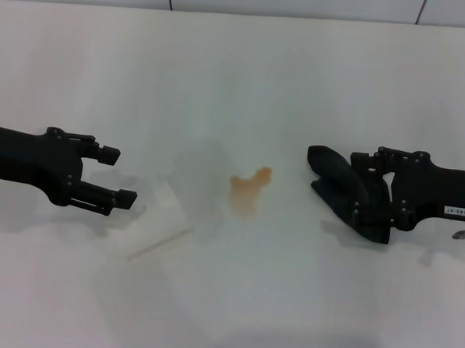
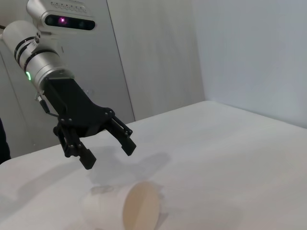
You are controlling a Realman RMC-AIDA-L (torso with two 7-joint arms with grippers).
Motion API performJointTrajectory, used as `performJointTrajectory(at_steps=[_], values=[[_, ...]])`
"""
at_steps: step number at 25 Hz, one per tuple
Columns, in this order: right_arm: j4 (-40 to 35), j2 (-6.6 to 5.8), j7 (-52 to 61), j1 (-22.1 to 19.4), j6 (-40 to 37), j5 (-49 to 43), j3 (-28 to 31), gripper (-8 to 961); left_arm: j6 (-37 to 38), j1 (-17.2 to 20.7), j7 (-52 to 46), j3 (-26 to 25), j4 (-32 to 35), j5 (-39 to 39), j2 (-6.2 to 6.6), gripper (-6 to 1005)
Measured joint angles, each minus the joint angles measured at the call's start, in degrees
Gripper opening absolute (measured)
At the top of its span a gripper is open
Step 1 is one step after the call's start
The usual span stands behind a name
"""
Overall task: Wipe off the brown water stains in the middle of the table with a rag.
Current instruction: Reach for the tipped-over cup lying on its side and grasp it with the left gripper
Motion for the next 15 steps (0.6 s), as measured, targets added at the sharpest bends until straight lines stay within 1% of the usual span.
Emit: performJointTrajectory(at_steps=[15], values=[[-0.1,-0.09,0.2,0.0,-0.1,-0.1,0.0,842,0.3,-0.7,-0.7,0.3,0.0,0.7,0.07,887]])
